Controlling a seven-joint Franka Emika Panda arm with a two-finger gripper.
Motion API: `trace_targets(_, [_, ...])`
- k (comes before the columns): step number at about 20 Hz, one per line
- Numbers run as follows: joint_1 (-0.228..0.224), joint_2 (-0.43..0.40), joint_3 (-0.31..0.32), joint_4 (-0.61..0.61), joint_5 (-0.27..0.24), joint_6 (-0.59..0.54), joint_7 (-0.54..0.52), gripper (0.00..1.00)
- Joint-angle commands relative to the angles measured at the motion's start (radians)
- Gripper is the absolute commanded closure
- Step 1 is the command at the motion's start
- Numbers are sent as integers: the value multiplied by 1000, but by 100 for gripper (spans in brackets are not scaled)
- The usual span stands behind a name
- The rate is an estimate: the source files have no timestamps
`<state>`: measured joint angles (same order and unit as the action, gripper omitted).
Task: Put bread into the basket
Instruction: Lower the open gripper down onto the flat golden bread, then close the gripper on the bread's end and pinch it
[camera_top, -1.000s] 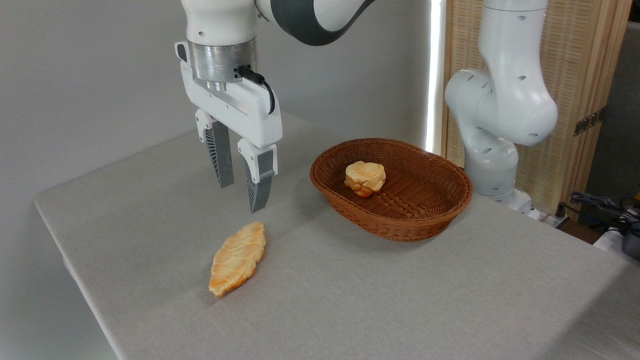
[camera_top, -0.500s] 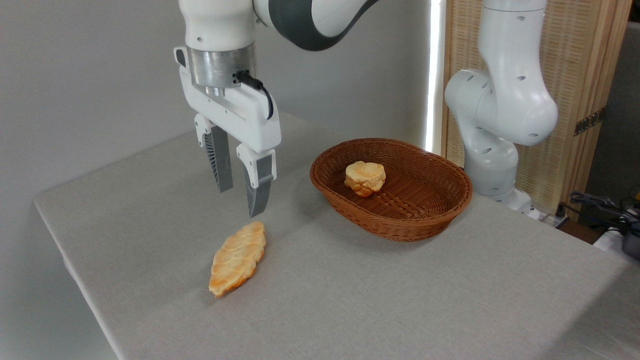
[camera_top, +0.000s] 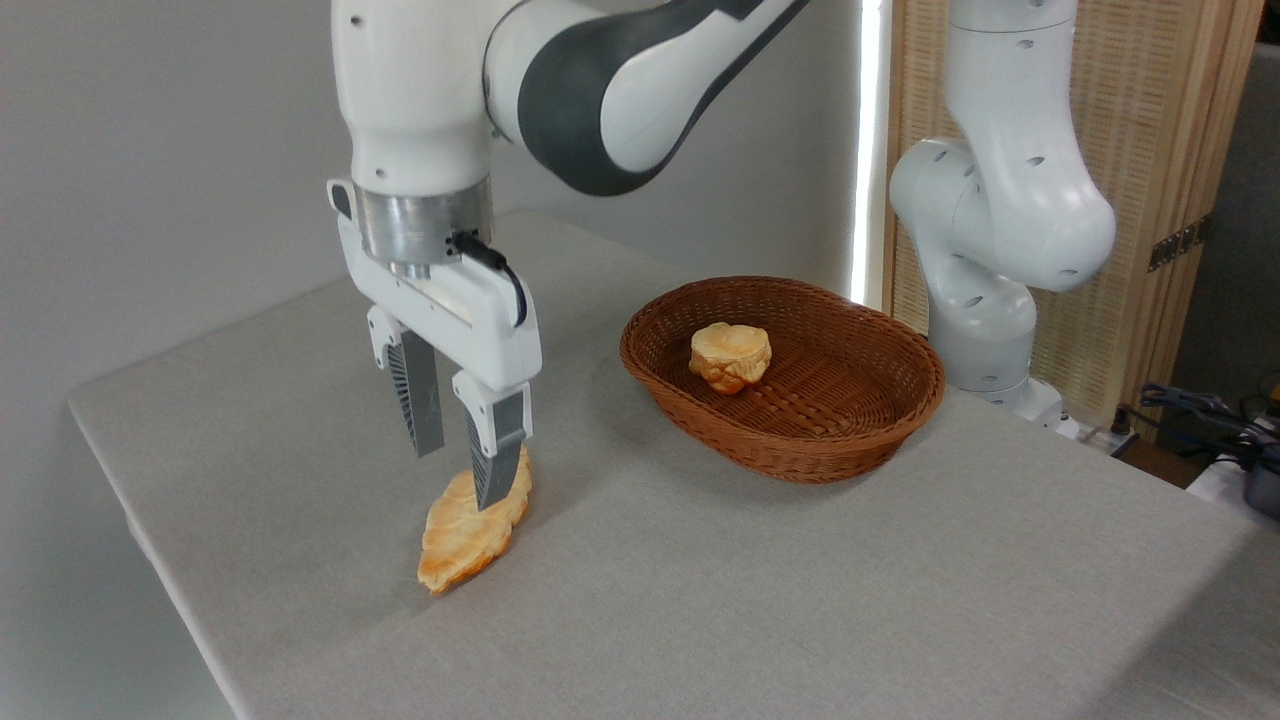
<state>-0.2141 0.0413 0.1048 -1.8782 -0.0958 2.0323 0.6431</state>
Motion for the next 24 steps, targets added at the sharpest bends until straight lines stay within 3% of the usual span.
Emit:
trace_targets(1, [-7, 44, 9, 1, -90, 51, -116, 0])
trace_targets(5, [-17, 86, 0, 1, -93, 57, -295, 0])
trace_targets(8, [-22, 107, -13, -1, -93, 57, -353, 0])
trace_targets(17, [-22, 134, -34, -16, -84, 52, -341, 0])
trace_targets(21, [-22, 135, -34, -25, -36, 45, -329, 0])
trace_targets(24, [-21, 135, -34, -25, -33, 34, -292, 0])
